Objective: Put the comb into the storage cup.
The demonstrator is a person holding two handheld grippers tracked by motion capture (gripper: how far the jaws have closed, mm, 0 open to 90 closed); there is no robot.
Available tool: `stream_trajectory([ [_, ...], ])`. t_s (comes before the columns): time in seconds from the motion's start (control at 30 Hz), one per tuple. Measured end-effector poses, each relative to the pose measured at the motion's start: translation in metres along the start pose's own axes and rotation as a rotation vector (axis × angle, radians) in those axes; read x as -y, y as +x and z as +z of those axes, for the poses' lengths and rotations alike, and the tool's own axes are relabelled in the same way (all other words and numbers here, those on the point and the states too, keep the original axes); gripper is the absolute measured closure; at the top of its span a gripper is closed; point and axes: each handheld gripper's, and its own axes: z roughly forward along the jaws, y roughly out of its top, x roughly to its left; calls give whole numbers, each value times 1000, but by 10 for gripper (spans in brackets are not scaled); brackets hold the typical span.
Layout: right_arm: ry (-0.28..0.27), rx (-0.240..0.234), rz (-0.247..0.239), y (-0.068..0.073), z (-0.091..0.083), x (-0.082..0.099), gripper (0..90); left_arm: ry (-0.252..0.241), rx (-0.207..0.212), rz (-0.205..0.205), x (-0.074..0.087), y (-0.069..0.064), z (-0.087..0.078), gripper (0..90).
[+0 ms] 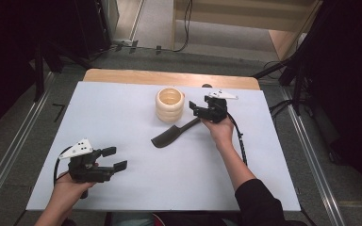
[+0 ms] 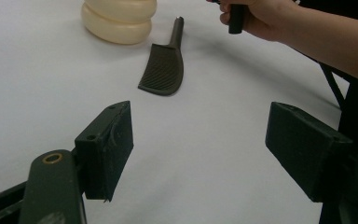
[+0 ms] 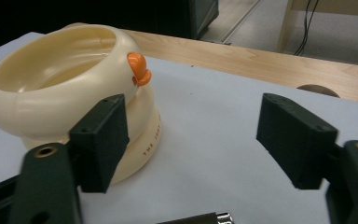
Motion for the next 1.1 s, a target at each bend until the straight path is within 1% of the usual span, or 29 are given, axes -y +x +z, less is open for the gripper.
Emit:
stream_trajectory([
  [0.1, -1, 14, -6, -1, 2, 0, 378, 1, 0, 1, 0, 0, 0, 241],
  [0.13, 21, 8, 15, -2, 3, 0, 521, 2, 0, 2, 0, 0, 0, 241],
  [0.17, 37, 6, 25, -3, 3, 0, 584, 1, 0, 2, 0, 0, 0, 241],
  [0.2, 37, 6, 25, -3, 3, 0, 584, 1, 0, 2, 0, 0, 0, 241],
  [0.23, 51, 7, 29, -4, 4, 0, 657, 1, -1, 1, 0, 0, 0, 241],
  [0.27, 72, 12, 26, -5, 5, 1, 809, 2, -1, 2, 0, 0, 0, 241],
  [0.3, 84, 15, 24, -5, 6, 2, 861, 2, -2, 3, 0, 0, 0, 241],
  [0.33, 92, 14, 18, -6, 8, 4, 877, 2, -2, 3, 0, 0, 0, 241],
  [0.43, 120, 5, 30, -9, 14, 9, 877, 0, -1, 3, 0, -1, 0, 241],
  [0.47, 120, 5, 30, -9, 14, 9, 877, 0, -1, 3, 0, -1, 0, 242],
  [0.5, 136, 4, 26, -10, 18, 13, 877, -1, 0, 3, 0, -1, 0, 241],
  [0.63, 173, -3, 35, -10, 25, 19, 877, -4, -2, 5, 0, -1, 0, 250],
  [0.77, 200, 5, 32, -10, 29, 24, 877, -5, -2, 9, 0, 0, 0, 250],
  [0.83, 223, 9, 31, -10, 31, 26, 877, -3, -1, 10, 0, 0, 0, 250],
  [0.9, 228, 6, 31, -10, 31, 25, 876, -3, -1, 8, 0, -1, 0, 250],
  [0.97, 248, 13, 45, -11, 33, 25, 876, -2, 0, 8, 0, -1, 0, 250],
  [1.03, 274, 9, 60, -13, 34, 26, 877, -2, 0, 8, 0, -1, 0, 250],
  [1.1, 279, 4, 61, -13, 34, 26, 876, -2, -1, 9, 0, -1, 0, 250],
])
